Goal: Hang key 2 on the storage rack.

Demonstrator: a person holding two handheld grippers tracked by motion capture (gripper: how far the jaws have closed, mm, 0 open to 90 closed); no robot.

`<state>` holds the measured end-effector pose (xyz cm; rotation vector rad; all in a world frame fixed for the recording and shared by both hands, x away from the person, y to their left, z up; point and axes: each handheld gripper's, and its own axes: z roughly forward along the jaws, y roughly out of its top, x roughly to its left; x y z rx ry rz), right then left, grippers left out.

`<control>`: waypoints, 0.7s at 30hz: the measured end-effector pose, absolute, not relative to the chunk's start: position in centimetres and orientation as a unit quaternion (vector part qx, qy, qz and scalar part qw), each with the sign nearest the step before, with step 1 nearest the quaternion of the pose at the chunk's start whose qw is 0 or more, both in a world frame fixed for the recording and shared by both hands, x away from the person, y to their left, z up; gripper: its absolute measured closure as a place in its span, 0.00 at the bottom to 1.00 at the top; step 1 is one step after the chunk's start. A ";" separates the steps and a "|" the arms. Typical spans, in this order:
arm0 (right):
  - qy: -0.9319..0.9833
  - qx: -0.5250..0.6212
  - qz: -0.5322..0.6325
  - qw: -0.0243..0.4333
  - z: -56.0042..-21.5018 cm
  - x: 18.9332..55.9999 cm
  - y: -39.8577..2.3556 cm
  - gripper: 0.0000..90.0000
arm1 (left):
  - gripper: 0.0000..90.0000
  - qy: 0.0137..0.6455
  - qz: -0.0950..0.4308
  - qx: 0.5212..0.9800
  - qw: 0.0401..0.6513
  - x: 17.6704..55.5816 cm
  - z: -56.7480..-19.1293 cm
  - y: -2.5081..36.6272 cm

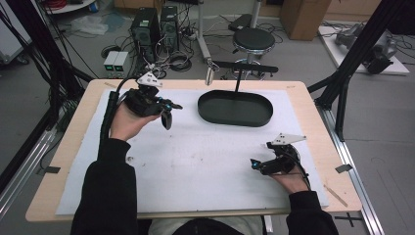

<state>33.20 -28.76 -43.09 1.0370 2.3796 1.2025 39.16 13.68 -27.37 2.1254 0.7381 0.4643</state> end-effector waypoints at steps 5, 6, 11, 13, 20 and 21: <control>0.824 0.359 0.414 0.141 -43.1 33.2 -28.8 0.01 | 0.93 0.281 0.185 0.845 0.415 40.0 -27.5 12.1; 0.824 0.360 0.414 0.141 -43.1 33.2 -28.8 0.01 | 0.93 0.277 0.184 0.847 0.415 40.1 -27.5 11.7; 0.824 0.360 0.414 0.141 -43.1 33.2 -28.8 0.01 | 0.93 0.265 0.187 0.849 0.418 40.8 -27.1 10.0; 0.824 0.360 0.414 0.141 -43.1 33.2 -28.8 0.01 | 0.93 0.260 0.187 0.847 0.423 41.0 -27.0 9.5; 0.823 0.361 0.415 0.143 -43.0 33.1 -29.0 0.01 | 0.93 0.253 0.193 0.851 0.419 41.6 -27.1 7.9; 0.823 0.361 0.415 0.142 -43.0 33.1 -29.0 0.01 | 0.93 0.253 0.194 0.851 0.418 41.7 -27.0 7.7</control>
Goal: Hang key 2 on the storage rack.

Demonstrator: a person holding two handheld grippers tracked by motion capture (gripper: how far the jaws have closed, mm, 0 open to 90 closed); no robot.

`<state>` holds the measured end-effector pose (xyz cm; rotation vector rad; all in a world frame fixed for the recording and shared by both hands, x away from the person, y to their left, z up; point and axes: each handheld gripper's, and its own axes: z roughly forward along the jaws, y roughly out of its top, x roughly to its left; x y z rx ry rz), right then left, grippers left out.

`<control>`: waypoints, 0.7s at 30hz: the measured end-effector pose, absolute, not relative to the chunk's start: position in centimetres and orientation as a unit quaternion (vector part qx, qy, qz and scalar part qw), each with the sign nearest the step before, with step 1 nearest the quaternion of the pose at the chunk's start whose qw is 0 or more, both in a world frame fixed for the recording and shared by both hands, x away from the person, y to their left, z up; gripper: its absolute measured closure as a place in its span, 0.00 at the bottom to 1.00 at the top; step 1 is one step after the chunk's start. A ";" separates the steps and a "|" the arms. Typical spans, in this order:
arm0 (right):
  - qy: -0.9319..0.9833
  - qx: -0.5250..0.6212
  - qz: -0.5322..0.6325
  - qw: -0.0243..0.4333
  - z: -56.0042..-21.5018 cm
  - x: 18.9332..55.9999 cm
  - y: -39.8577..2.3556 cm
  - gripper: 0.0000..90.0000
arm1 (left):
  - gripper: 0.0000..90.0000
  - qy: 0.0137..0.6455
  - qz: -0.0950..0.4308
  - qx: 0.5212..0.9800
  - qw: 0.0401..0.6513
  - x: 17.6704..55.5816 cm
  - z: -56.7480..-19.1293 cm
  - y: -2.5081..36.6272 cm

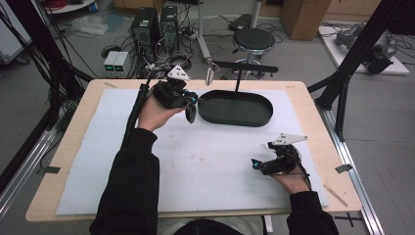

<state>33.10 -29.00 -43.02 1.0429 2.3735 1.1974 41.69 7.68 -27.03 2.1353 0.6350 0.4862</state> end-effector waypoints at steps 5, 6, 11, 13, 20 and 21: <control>0.823 0.362 0.413 0.142 -43.0 33.1 -29.0 0.01 | 0.93 0.254 0.197 0.844 0.430 42.2 -26.5 6.8; 0.824 0.361 0.413 0.143 -43.1 33.1 -29.0 0.01 | 0.93 0.255 0.198 0.842 0.432 42.4 -26.3 6.7; 0.826 0.360 0.409 0.146 -43.1 33.0 -28.9 0.01 | 0.93 0.253 0.200 0.838 0.440 43.3 -25.8 5.8; 0.825 0.361 0.409 0.146 -43.1 33.0 -28.9 0.01 | 0.93 0.253 0.201 0.838 0.441 43.7 -25.7 5.3; 0.825 0.360 0.409 0.148 -43.1 33.0 -29.1 0.01 | 0.93 0.253 0.195 0.839 0.441 45.0 -25.5 3.7; 0.825 0.361 0.409 0.148 -43.1 32.9 -29.1 0.01 | 0.93 0.253 0.193 0.840 0.440 45.2 -25.6 3.5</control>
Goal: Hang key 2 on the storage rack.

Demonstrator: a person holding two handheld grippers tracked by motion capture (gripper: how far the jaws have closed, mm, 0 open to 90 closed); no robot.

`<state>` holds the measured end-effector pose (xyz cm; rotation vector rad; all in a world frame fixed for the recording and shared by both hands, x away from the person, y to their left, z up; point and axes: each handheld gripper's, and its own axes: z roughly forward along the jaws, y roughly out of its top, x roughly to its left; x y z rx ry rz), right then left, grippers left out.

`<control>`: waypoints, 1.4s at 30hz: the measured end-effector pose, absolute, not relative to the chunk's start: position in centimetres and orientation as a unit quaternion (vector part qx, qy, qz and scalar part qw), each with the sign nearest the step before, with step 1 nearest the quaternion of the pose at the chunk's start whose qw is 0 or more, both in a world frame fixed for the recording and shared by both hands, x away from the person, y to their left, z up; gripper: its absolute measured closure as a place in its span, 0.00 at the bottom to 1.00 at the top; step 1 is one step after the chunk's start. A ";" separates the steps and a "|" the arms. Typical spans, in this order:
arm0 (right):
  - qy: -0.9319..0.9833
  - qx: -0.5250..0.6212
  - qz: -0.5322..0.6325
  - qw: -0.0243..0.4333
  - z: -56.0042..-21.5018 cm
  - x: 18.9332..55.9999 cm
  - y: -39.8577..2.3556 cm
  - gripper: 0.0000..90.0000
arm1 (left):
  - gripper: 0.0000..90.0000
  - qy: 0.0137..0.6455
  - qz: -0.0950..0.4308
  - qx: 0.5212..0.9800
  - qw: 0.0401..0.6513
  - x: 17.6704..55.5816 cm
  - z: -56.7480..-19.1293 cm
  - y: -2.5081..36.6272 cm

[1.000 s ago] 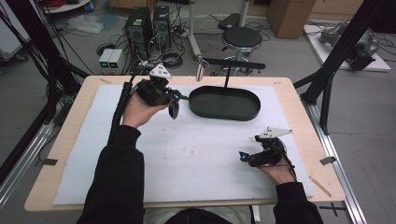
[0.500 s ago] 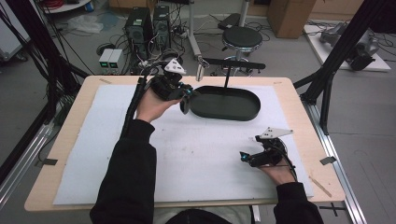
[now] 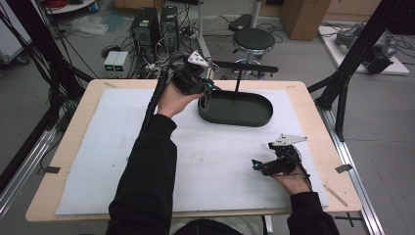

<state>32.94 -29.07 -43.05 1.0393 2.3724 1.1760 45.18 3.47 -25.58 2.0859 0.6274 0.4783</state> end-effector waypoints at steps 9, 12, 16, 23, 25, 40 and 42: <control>0.825 0.360 0.409 0.147 -43.1 33.0 -29.1 0.01 | 0.93 0.258 0.200 0.828 0.455 46.7 -26.1 1.8; 0.825 0.361 0.408 0.148 -43.1 33.1 -29.1 0.01 | 0.93 0.262 0.199 0.825 0.460 47.4 -25.8 1.4; 0.826 0.363 0.407 0.145 -43.1 33.1 -29.0 0.01 | 0.94 0.267 0.192 0.822 0.464 48.4 -25.6 0.6; 0.825 0.360 0.410 0.145 -43.1 33.2 -29.2 0.01 | 0.94 0.271 0.194 0.821 0.464 49.7 -25.9 -0.5; 0.826 0.360 0.409 0.145 -43.1 33.2 -29.1 0.01 | 0.94 0.276 0.191 0.819 0.465 49.9 -26.1 -0.6; 0.825 0.361 0.411 0.143 -43.1 33.1 -29.2 0.01 | 0.94 0.324 0.178 0.784 0.499 51.6 -26.8 -0.2; 0.824 0.361 0.412 0.143 -43.1 33.1 -29.2 0.01 | 0.94 0.326 0.174 0.785 0.497 51.7 -26.8 -0.2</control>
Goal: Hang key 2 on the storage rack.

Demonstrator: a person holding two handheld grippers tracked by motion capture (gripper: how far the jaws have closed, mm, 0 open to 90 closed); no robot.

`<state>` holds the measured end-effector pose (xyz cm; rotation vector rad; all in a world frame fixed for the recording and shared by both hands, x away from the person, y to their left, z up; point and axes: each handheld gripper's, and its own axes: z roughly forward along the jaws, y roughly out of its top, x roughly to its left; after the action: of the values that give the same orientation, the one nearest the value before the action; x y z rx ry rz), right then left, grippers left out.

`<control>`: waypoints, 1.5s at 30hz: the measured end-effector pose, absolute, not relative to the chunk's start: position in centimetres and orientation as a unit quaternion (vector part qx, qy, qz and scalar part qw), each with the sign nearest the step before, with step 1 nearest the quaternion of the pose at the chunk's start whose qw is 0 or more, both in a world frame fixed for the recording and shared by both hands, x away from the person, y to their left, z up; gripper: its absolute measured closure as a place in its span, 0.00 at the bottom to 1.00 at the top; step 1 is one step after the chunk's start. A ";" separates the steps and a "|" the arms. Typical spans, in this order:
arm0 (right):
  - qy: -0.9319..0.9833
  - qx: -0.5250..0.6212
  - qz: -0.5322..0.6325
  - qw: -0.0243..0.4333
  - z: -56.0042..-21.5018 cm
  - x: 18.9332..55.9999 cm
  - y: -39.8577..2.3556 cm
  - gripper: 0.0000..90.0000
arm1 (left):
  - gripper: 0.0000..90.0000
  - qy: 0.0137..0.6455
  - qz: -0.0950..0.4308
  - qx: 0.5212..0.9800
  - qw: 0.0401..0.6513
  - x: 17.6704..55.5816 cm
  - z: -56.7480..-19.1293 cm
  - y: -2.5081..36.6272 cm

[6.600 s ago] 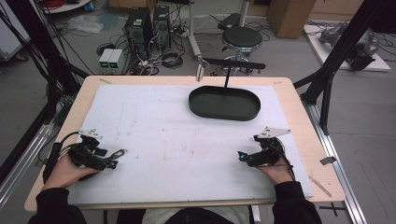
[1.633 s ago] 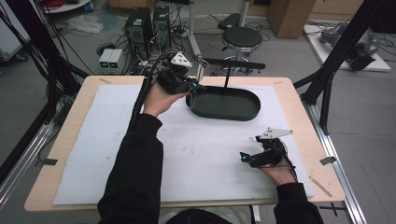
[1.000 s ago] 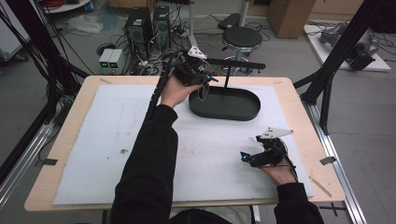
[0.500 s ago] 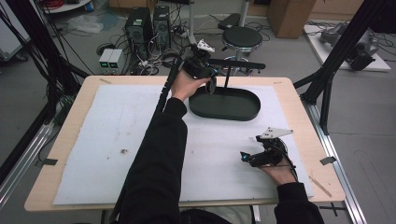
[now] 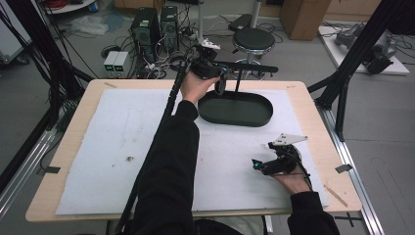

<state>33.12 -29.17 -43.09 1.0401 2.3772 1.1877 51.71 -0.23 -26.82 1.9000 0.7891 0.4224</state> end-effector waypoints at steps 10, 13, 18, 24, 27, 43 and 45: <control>0.824 0.362 0.412 0.142 -43.1 33.1 -29.2 0.01 | 0.94 0.341 0.201 0.788 0.472 52.6 -26.5 -2.4; 0.824 0.361 0.412 0.142 -43.1 33.1 -29.3 0.01 | 0.94 0.357 0.209 0.778 0.472 52.9 -26.5 -2.8; 0.824 0.360 0.414 0.142 -43.0 33.1 -29.3 0.01 | 0.94 0.382 0.216 0.767 0.468 53.8 -26.6 -2.5; 0.826 0.358 0.412 0.142 -43.1 33.1 -29.2 0.01 | 0.94 0.391 0.221 0.764 0.463 54.6 -27.0 -2.4; 0.825 0.360 0.413 0.140 -43.1 33.1 -29.2 0.01 | 0.82 0.391 0.225 0.761 0.467 54.5 -27.1 -2.6; 0.825 0.358 0.413 0.141 -43.1 33.0 -29.2 0.01 | 0.06 0.327 0.189 0.769 0.516 52.5 -26.5 0.5; 0.825 0.358 0.414 0.141 -43.1 33.0 -29.2 0.01 | 0.06 0.323 0.189 0.772 0.514 51.9 -26.4 1.2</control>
<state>33.03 -29.23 -43.06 1.0329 2.3817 1.1949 51.94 1.15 -26.43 1.8567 0.7761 0.4536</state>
